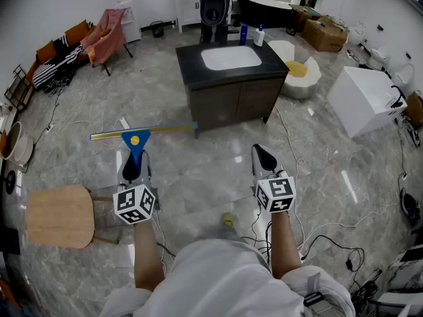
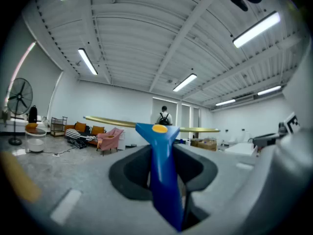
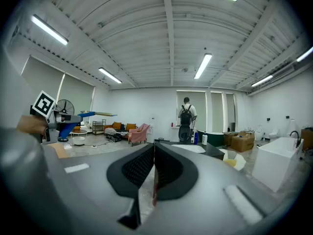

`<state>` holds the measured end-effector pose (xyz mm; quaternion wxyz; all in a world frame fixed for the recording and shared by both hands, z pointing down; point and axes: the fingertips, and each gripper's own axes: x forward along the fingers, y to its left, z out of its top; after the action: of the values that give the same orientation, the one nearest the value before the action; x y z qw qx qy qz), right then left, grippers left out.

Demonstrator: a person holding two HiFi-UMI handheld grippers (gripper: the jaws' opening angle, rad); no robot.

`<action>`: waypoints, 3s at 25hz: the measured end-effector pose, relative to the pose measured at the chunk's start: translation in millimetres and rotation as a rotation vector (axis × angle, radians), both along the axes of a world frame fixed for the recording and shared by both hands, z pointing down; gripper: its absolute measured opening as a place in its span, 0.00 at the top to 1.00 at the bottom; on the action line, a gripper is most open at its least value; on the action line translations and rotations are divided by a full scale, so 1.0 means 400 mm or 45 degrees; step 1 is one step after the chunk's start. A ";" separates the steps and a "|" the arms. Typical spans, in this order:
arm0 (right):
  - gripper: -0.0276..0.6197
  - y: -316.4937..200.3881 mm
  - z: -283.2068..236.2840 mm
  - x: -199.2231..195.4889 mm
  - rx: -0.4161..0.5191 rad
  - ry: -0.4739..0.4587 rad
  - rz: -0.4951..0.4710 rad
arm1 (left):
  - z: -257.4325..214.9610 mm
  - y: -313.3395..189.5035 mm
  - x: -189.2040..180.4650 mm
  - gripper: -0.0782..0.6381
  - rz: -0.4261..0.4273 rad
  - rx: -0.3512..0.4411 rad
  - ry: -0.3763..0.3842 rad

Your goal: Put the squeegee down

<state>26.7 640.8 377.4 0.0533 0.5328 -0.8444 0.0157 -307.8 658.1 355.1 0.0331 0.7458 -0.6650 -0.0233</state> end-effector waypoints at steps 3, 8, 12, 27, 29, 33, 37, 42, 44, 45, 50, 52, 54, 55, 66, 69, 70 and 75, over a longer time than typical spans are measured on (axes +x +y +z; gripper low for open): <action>0.95 -0.017 -0.016 0.005 0.009 -0.003 -0.005 | -0.013 -0.016 0.003 0.71 -0.005 0.002 -0.002; 0.95 -0.039 -0.014 0.004 -0.001 -0.016 -0.012 | -0.017 -0.035 0.005 0.71 -0.003 0.006 -0.009; 0.95 -0.045 -0.014 0.007 0.026 -0.004 -0.007 | -0.014 -0.044 0.012 0.71 0.000 0.006 -0.006; 0.95 -0.143 0.013 0.075 -0.007 -0.017 0.012 | 0.006 -0.150 0.080 0.71 0.005 -0.028 -0.008; 0.95 -0.167 0.019 0.091 -0.013 -0.018 0.011 | 0.010 -0.173 0.096 0.71 0.006 -0.034 -0.014; 0.95 -0.218 0.027 0.126 -0.017 -0.025 0.006 | 0.014 -0.217 0.130 0.71 0.002 -0.039 -0.022; 0.95 -0.278 0.031 0.174 -0.019 -0.042 -0.006 | 0.016 -0.274 0.177 0.71 -0.011 -0.044 -0.027; 0.95 -0.361 0.032 0.241 -0.010 -0.046 -0.016 | 0.006 -0.355 0.242 0.71 -0.017 -0.036 -0.048; 0.95 -0.393 0.032 0.270 -0.005 -0.042 -0.022 | 0.000 -0.389 0.270 0.71 -0.018 -0.030 -0.055; 0.95 -0.409 0.032 0.286 -0.003 -0.041 -0.022 | -0.002 -0.406 0.285 0.71 -0.019 -0.027 -0.059; 0.95 -0.479 0.030 0.339 0.005 -0.055 -0.019 | -0.004 -0.474 0.350 0.71 -0.010 -0.026 -0.071; 0.95 -0.502 0.031 0.345 0.013 -0.050 -0.027 | -0.004 -0.499 0.368 0.71 -0.005 -0.025 -0.081; 0.95 -0.535 0.033 0.351 0.017 -0.048 -0.037 | -0.004 -0.530 0.381 0.71 -0.002 -0.023 -0.089; 0.95 -0.554 0.035 0.353 0.018 -0.045 -0.044 | -0.004 -0.547 0.385 0.71 -0.002 -0.022 -0.089; 0.95 -0.715 0.048 0.329 0.030 -0.012 -0.086 | 0.023 -0.697 0.377 0.71 0.005 -0.038 -0.092; 0.95 -0.773 0.064 0.311 0.022 -0.012 -0.079 | 0.043 -0.761 0.361 0.71 0.013 -0.046 -0.081; 0.95 -0.797 0.071 0.304 0.015 -0.011 -0.074 | 0.051 -0.786 0.355 0.71 0.015 -0.051 -0.077; 0.95 -0.930 0.086 0.258 -0.019 -0.011 -0.058 | 0.071 -0.933 0.310 0.71 0.028 -0.077 -0.060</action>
<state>129.7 268.8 412.0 0.0540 0.5128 -0.8565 0.0231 -183.6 285.0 383.5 0.0401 0.7521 -0.6577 0.0147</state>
